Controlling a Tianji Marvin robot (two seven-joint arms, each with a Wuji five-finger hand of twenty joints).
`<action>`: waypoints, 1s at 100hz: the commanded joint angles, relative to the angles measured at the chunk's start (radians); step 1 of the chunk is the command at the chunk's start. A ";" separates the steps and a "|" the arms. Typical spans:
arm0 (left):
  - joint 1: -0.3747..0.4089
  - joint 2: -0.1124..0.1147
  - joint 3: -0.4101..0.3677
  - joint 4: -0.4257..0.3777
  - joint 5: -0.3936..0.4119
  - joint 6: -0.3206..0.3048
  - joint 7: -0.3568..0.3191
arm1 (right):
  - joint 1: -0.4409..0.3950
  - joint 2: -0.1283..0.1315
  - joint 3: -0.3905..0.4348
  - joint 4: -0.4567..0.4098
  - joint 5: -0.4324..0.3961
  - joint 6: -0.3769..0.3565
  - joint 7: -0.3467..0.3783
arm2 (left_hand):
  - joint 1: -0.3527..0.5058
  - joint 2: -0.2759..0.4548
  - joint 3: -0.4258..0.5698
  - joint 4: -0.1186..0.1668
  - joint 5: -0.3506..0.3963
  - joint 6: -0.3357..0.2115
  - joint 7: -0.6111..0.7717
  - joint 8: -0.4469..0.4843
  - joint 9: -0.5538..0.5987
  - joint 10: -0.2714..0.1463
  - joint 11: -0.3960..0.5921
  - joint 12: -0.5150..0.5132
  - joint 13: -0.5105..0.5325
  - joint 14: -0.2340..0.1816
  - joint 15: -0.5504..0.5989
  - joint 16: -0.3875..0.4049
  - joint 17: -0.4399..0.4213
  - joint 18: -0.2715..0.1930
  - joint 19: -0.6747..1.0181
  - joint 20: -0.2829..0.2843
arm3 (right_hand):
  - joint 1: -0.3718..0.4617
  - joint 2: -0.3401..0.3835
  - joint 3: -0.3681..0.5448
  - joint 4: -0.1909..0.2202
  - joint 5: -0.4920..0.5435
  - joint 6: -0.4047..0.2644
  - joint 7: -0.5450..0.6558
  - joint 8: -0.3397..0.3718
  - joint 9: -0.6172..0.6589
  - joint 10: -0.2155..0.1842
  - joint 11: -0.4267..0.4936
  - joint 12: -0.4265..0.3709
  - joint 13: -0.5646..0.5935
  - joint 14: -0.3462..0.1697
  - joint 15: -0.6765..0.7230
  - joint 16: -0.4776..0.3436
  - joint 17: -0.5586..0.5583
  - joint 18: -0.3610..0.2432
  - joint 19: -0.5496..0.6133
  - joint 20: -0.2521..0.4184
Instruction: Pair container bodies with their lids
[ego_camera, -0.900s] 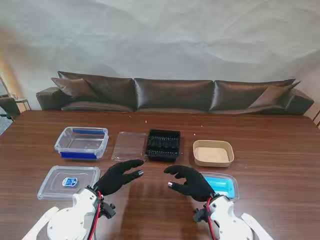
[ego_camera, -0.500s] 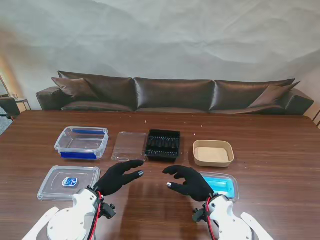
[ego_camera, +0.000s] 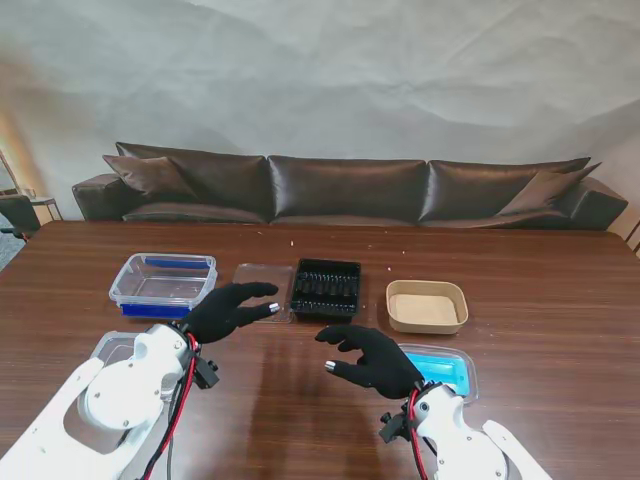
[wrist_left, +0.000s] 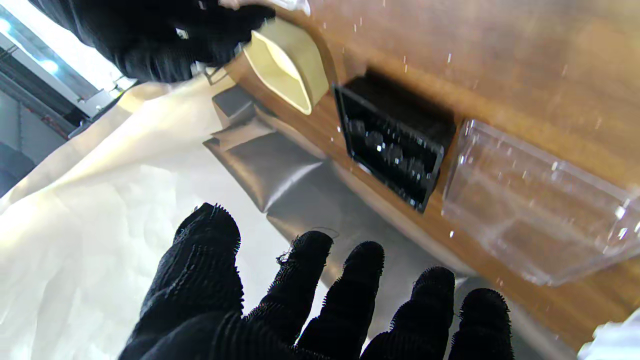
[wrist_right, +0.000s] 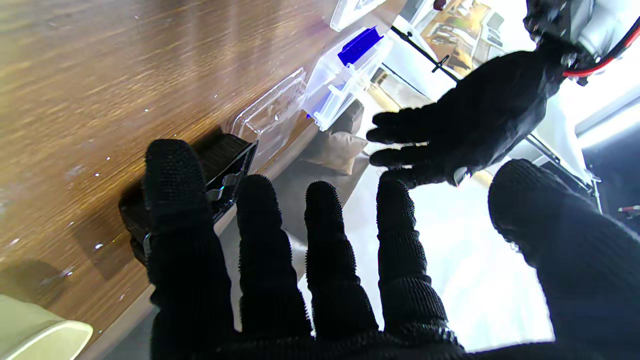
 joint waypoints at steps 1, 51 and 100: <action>-0.056 0.004 -0.003 0.019 0.002 0.014 -0.025 | -0.005 -0.003 0.004 -0.005 0.005 0.007 0.012 | 0.011 0.027 -0.006 -0.004 0.009 -0.006 -0.003 -0.004 0.023 -0.002 0.004 -0.001 0.016 -0.018 -0.006 0.006 -0.011 -0.039 -0.002 0.011 | -0.021 -0.004 0.015 0.016 0.019 0.002 0.006 -0.012 0.023 0.004 0.003 -0.013 0.014 -0.004 0.009 0.003 -0.471 -0.012 0.038 -0.032; -0.443 0.008 0.213 0.351 0.045 0.059 -0.117 | -0.008 -0.003 0.010 -0.008 0.033 0.019 0.028 | 0.019 0.043 -0.007 -0.003 0.022 -0.017 0.002 -0.007 0.020 -0.013 0.001 0.001 0.004 -0.040 -0.010 0.010 -0.020 -0.063 -0.005 0.013 | -0.018 0.007 0.015 0.018 0.040 0.013 0.004 -0.017 0.041 0.014 -0.004 -0.012 0.029 0.003 0.008 0.005 -0.463 -0.005 0.045 -0.038; -0.690 -0.033 0.454 0.661 0.028 0.069 -0.096 | -0.004 -0.005 0.010 -0.001 0.050 0.026 0.030 | 0.005 0.057 -0.009 -0.004 -0.016 -0.047 -0.012 -0.018 -0.105 -0.073 -0.034 -0.049 -0.134 -0.146 -0.058 -0.047 -0.113 -0.182 -0.073 -0.049 | -0.015 0.018 0.017 0.018 0.047 0.018 0.002 -0.020 0.050 0.021 -0.005 -0.010 0.033 0.008 0.009 0.006 -0.461 -0.003 0.051 -0.044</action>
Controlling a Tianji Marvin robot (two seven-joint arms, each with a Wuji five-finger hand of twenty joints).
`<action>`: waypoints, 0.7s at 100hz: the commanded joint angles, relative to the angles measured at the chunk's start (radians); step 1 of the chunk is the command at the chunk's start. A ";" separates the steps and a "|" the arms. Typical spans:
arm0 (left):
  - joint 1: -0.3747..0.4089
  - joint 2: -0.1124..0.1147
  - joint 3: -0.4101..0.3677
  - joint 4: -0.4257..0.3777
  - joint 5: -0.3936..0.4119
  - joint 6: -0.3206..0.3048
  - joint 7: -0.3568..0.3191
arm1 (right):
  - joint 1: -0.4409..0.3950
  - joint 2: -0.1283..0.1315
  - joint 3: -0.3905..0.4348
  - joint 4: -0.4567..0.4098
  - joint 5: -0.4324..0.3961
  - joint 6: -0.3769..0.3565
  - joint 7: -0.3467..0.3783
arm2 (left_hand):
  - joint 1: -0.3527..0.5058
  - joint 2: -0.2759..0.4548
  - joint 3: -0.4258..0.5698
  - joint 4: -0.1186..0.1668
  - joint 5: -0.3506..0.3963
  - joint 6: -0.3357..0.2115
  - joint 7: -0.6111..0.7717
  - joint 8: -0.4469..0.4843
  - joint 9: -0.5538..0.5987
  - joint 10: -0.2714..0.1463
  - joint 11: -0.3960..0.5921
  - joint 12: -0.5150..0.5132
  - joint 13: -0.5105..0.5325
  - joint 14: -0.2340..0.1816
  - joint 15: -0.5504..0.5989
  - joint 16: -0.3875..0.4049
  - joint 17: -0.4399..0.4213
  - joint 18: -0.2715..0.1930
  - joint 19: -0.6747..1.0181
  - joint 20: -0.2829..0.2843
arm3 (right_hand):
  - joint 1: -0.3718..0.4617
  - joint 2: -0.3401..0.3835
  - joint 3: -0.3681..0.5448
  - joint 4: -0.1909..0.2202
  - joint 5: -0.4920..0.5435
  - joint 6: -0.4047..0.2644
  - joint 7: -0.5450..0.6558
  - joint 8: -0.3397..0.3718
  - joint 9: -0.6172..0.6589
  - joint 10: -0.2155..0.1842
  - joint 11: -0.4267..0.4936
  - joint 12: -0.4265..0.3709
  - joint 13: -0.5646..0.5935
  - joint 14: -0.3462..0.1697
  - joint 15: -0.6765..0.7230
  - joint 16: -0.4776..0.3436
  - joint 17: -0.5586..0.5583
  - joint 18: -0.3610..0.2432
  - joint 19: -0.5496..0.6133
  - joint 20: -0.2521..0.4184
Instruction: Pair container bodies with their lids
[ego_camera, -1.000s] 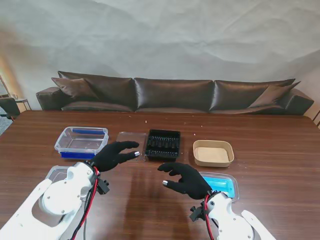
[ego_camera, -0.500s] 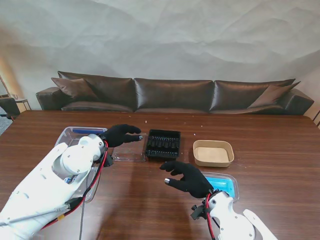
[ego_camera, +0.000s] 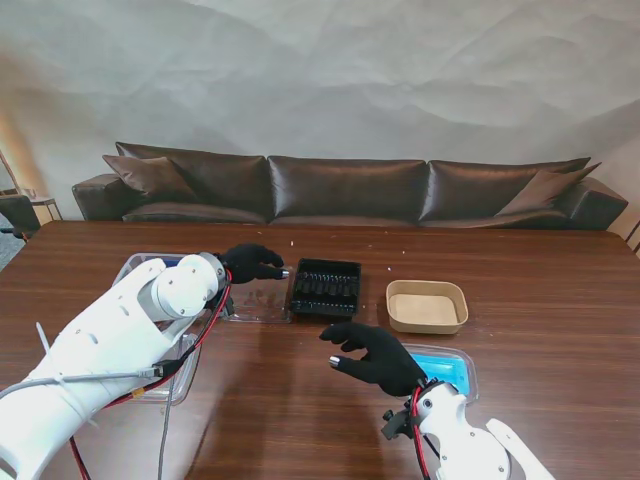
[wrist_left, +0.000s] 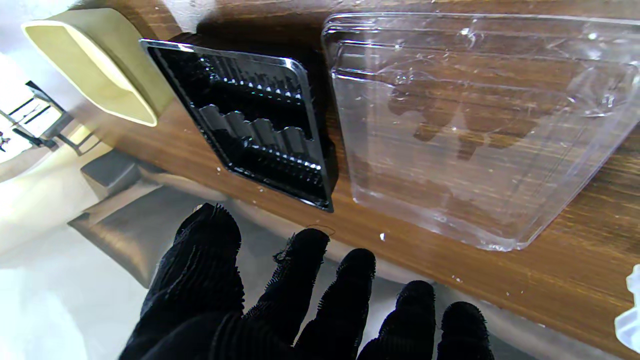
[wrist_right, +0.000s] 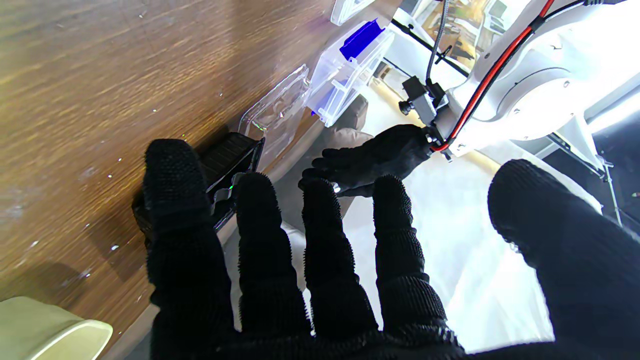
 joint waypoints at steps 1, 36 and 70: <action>-0.013 -0.019 0.005 0.018 -0.009 0.003 -0.015 | -0.003 -0.004 -0.003 0.001 0.002 0.003 0.012 | 0.002 0.056 -0.009 -0.004 -0.027 -0.021 -0.013 -0.010 -0.038 -0.019 -0.019 -0.015 -0.037 -0.020 -0.021 -0.017 -0.037 -0.040 -0.044 -0.025 | -0.015 0.016 0.017 0.018 0.014 -0.005 -0.012 -0.011 0.027 0.009 -0.003 -0.010 0.024 0.004 -0.003 0.006 -0.461 -0.003 0.047 -0.029; -0.086 -0.056 0.102 0.156 -0.066 0.002 0.003 | -0.003 -0.004 -0.004 0.004 0.014 0.006 0.018 | 0.003 0.062 -0.008 -0.003 -0.072 -0.024 -0.037 -0.050 -0.142 -0.050 -0.044 -0.089 -0.151 -0.130 -0.053 -0.110 -0.013 -0.144 -0.166 -0.332 | -0.012 0.021 0.020 0.019 0.020 0.000 -0.012 -0.013 0.033 0.015 -0.004 -0.010 0.026 0.007 -0.003 0.007 -0.461 -0.002 0.050 -0.032; -0.156 -0.096 0.180 0.290 -0.102 -0.017 0.016 | 0.001 -0.004 -0.008 0.010 0.018 0.007 0.020 | -0.006 0.074 -0.010 -0.002 -0.160 -0.056 -0.078 -0.105 -0.238 -0.092 -0.065 -0.130 -0.181 -0.163 -0.071 -0.189 -0.009 -0.181 -0.172 -0.481 | -0.012 0.024 0.021 0.019 0.021 0.001 -0.011 -0.013 0.038 0.016 -0.003 -0.009 0.029 0.008 -0.003 0.007 -0.461 -0.002 0.052 -0.035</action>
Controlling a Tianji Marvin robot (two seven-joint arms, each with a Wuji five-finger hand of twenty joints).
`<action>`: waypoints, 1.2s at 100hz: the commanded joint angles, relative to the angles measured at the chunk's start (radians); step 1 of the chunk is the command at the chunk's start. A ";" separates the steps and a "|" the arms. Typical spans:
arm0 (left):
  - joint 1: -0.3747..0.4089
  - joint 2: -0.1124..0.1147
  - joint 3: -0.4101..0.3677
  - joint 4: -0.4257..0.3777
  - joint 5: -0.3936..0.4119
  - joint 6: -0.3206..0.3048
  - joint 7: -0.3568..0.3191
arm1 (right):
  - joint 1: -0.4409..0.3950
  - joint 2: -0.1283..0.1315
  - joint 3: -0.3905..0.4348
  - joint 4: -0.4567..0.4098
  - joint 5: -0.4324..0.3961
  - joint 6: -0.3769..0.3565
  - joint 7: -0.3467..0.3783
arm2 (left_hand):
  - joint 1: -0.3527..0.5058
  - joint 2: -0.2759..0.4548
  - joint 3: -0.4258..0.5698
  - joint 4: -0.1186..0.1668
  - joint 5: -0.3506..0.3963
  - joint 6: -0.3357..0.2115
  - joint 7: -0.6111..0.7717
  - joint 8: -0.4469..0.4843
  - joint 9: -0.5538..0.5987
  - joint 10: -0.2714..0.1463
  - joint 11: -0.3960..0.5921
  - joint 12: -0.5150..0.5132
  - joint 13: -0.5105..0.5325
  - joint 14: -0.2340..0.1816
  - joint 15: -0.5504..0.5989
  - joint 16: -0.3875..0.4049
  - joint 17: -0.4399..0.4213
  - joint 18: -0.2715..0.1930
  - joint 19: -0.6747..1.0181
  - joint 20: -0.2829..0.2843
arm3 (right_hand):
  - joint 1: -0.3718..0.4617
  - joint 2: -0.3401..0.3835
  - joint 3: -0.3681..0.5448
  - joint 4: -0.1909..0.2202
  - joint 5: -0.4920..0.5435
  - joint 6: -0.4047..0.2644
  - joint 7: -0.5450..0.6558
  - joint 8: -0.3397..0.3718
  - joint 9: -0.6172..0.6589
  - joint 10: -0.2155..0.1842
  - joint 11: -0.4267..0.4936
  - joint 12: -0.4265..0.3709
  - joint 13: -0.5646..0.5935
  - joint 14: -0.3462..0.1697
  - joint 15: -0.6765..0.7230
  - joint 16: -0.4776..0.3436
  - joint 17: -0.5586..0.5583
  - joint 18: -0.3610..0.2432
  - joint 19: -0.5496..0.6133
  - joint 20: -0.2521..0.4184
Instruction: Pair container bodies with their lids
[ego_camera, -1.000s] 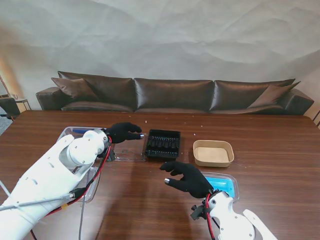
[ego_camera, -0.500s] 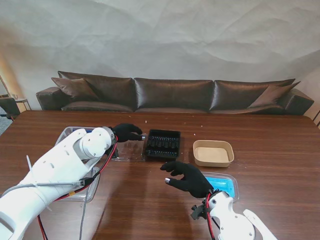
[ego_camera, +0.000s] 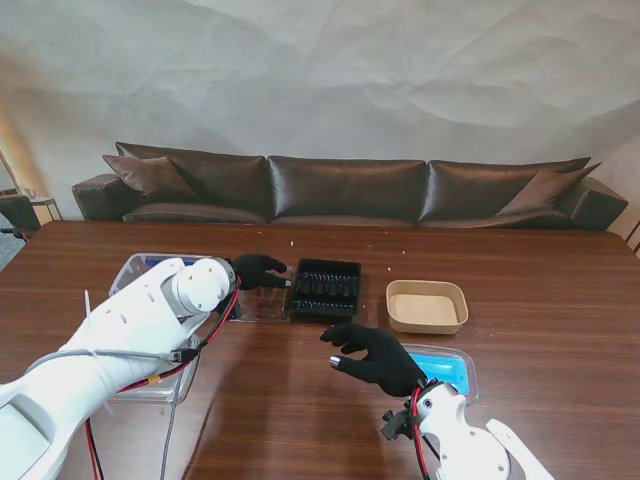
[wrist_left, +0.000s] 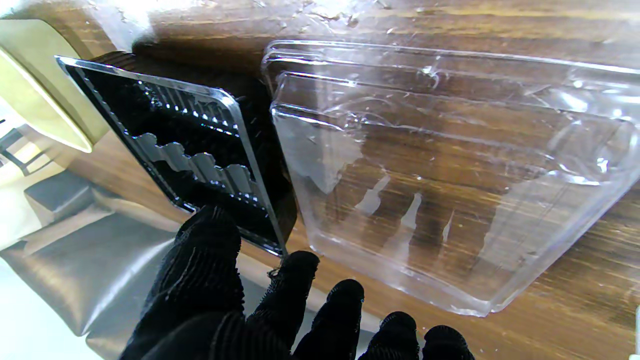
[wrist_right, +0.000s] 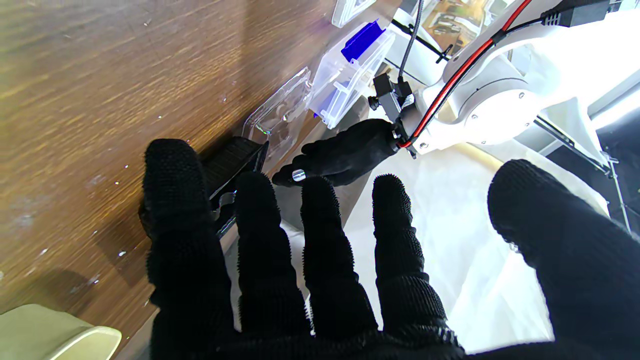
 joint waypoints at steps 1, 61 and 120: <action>-0.013 -0.018 0.003 0.017 -0.009 -0.003 -0.010 | -0.001 -0.004 -0.005 0.003 0.000 0.002 0.014 | -0.004 0.063 -0.009 -0.003 -0.023 -0.021 -0.012 -0.008 -0.034 -0.021 -0.007 -0.016 -0.026 -0.010 -0.020 -0.021 0.000 -0.033 -0.040 -0.017 | -0.012 0.024 0.021 0.019 0.020 -0.002 -0.009 -0.013 0.014 0.007 -0.002 -0.009 0.018 0.001 -0.005 0.007 -0.461 -0.002 0.042 -0.034; 0.013 0.012 0.002 -0.011 0.005 0.024 -0.070 | 0.011 -0.007 -0.015 0.022 0.008 0.004 0.008 | -0.005 0.069 -0.008 -0.001 -0.006 -0.011 0.008 -0.007 -0.018 -0.017 -0.002 -0.009 -0.025 -0.003 -0.013 -0.026 -0.001 -0.023 -0.033 -0.034 | -0.010 0.025 0.023 0.019 0.026 0.004 -0.006 -0.014 0.021 0.011 -0.002 -0.009 0.021 0.003 -0.004 0.007 -0.461 -0.001 0.044 -0.038; 0.177 0.108 -0.119 -0.249 0.107 0.090 -0.194 | 0.017 -0.008 -0.023 0.030 0.012 0.005 0.010 | -0.002 0.076 -0.007 0.001 -0.004 -0.003 0.008 -0.003 -0.004 0.003 0.001 -0.002 -0.025 0.016 -0.010 -0.004 0.000 -0.014 -0.028 -0.023 | -0.008 0.033 0.024 0.019 0.031 0.010 -0.006 -0.015 0.024 0.014 -0.004 -0.009 0.021 0.004 -0.005 0.007 -0.461 -0.001 0.046 -0.040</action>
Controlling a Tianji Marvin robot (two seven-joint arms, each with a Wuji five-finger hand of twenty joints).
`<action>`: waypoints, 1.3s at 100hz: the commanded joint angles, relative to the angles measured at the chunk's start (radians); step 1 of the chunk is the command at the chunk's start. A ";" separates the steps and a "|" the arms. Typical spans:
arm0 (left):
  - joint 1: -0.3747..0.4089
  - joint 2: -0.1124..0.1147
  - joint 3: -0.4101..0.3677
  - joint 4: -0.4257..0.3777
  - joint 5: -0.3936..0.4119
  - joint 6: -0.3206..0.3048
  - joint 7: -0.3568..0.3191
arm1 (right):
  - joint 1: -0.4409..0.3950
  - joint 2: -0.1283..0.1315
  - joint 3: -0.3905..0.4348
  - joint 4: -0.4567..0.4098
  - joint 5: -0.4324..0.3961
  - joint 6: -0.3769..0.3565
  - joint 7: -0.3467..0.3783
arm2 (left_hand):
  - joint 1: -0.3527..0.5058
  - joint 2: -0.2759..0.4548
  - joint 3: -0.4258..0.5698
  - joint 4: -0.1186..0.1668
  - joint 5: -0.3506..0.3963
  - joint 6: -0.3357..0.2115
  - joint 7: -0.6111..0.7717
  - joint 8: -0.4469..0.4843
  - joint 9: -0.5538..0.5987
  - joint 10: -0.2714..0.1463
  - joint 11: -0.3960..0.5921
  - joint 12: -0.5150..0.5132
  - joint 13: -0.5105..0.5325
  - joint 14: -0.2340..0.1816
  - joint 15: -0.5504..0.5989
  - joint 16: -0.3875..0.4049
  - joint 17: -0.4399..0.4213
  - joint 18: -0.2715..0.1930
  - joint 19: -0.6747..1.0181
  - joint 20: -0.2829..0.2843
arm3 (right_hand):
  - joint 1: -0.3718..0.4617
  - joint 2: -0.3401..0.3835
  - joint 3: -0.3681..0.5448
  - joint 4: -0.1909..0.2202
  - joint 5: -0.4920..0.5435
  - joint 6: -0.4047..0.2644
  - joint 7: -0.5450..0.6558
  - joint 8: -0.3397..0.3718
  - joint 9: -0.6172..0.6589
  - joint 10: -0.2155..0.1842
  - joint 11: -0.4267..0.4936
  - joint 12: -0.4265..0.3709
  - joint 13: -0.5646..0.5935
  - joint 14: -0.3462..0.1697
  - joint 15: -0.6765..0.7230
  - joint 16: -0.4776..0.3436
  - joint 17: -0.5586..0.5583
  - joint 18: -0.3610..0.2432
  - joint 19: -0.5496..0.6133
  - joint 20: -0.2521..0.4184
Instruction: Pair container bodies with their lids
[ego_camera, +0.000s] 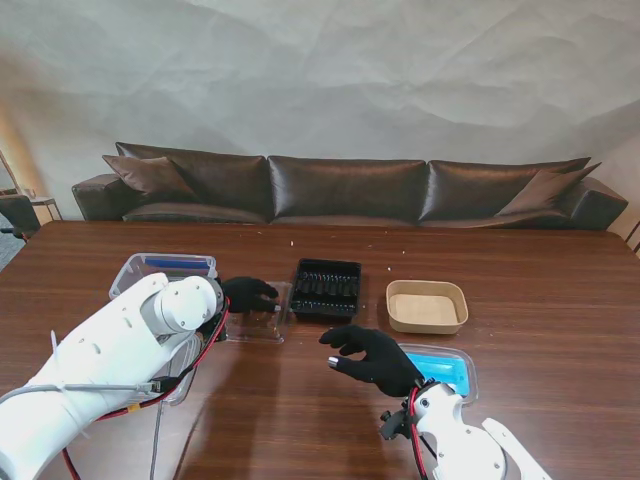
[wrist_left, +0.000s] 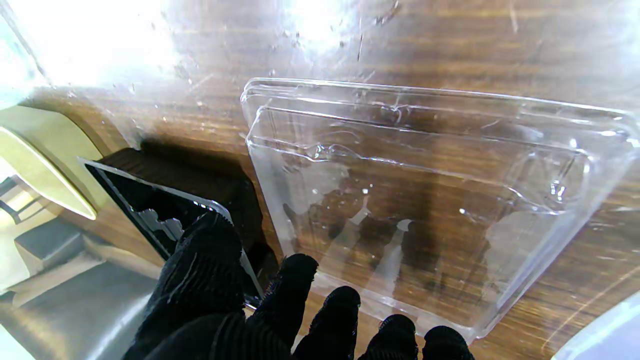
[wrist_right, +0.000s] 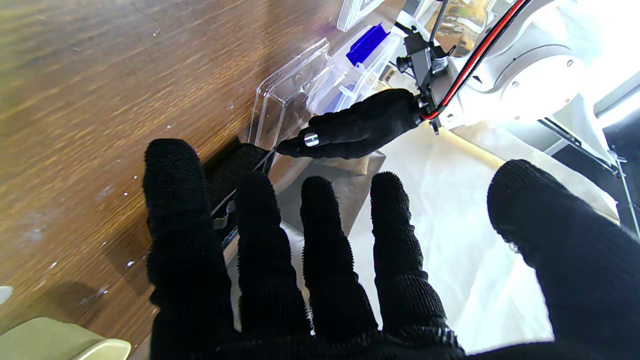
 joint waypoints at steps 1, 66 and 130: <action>0.024 0.011 -0.003 -0.011 0.005 0.008 -0.035 | -0.002 -0.004 -0.004 0.001 -0.001 0.001 0.013 | -0.002 0.038 -0.009 0.001 0.011 0.001 0.012 0.010 0.020 0.026 0.042 0.015 -0.017 0.019 -0.001 0.013 0.000 -0.014 -0.027 -0.007 | -0.008 0.032 0.024 0.019 0.010 -0.001 -0.008 -0.015 0.022 0.012 -0.004 -0.009 0.021 0.003 -0.004 0.007 -0.461 -0.001 0.045 -0.018; 0.202 0.063 -0.134 -0.251 0.058 0.062 -0.140 | 0.000 -0.005 -0.007 0.006 0.002 0.002 0.011 | 0.003 0.061 -0.009 0.000 -0.035 0.061 -0.020 -0.014 0.024 0.088 0.039 0.012 -0.021 0.059 0.000 0.038 -0.008 -0.010 0.002 0.073 | -0.008 0.035 0.025 0.020 0.000 0.001 -0.007 -0.016 0.026 0.012 -0.003 -0.009 0.020 0.004 -0.005 0.007 -0.461 0.000 0.046 -0.019; 0.442 0.083 -0.281 -0.482 0.082 0.116 -0.167 | 0.005 -0.006 -0.016 0.012 -0.001 0.004 0.009 | 0.003 0.072 -0.011 0.003 -0.068 0.108 -0.041 -0.062 0.020 0.113 0.037 0.005 -0.024 0.065 -0.004 0.028 -0.007 -0.009 -0.013 0.081 | -0.007 0.037 0.026 0.020 -0.002 0.005 -0.005 -0.017 0.026 0.012 -0.001 -0.008 0.020 0.004 -0.005 0.007 -0.462 -0.001 0.046 -0.020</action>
